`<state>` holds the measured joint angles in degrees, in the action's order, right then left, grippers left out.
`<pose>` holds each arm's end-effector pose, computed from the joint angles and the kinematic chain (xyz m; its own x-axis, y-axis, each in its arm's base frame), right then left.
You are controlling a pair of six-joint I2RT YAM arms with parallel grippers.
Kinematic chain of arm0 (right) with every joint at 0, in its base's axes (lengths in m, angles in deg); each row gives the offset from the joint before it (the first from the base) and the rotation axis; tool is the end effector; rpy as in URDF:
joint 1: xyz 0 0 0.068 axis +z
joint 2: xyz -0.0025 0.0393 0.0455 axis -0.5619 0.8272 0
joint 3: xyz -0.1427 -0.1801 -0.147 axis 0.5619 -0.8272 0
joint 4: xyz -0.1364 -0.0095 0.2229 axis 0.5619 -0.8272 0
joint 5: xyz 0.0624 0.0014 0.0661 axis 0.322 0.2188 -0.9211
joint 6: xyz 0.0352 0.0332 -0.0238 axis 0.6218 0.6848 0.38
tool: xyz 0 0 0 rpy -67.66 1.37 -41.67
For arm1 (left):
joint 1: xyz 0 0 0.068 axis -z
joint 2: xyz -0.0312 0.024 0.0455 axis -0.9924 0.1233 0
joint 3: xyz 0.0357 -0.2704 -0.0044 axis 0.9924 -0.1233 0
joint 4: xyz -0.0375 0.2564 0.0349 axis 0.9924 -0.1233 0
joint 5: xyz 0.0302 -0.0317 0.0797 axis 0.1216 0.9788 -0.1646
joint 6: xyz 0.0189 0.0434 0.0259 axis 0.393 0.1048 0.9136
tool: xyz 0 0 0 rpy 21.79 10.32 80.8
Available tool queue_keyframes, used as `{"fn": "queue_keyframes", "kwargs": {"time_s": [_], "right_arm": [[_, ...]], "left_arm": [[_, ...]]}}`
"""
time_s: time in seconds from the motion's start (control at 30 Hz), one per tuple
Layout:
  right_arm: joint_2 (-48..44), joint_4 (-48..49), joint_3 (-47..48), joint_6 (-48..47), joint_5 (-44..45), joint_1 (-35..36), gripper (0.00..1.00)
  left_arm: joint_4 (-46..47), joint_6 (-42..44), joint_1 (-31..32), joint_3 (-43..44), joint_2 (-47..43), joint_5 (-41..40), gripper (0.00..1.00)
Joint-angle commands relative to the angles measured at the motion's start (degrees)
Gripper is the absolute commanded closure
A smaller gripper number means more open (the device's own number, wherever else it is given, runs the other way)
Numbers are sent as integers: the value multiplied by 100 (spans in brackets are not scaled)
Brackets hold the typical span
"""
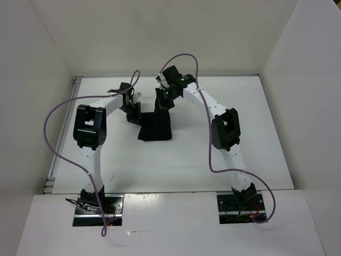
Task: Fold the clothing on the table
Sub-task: Fold the skirt
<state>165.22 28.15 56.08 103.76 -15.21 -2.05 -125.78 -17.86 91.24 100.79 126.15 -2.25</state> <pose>0.4142 0.2797 0.2605 -0.9110 -0.2065 -0.3571 -0.3848 0.7373 0.5552 0.4420 -0.0768 0.1523 -0.9617 -0.1860 -0.2012 -0.0881 0.9052 -0.4157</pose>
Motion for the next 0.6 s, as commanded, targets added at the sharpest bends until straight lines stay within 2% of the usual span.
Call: {"fn": "queue_keyframes", "kwargs": {"time_s": [0.0,0.17,0.47,0.57], "right_arm": [[342,-358,770,-19,-143,178,100],[1255,-939,2130,-19,-205,354,100],[1722,-921,2239,34,-319,460,100],[1854,-921,2292,34,-372,512,94]], "left_arm": [[560,-150,-14,-313,-12,461,95],[622,-150,-14,-428,-12,462,95],[569,-97,-14,-481,-64,401,95],[569,-97,-14,-481,-64,401,95]]}}
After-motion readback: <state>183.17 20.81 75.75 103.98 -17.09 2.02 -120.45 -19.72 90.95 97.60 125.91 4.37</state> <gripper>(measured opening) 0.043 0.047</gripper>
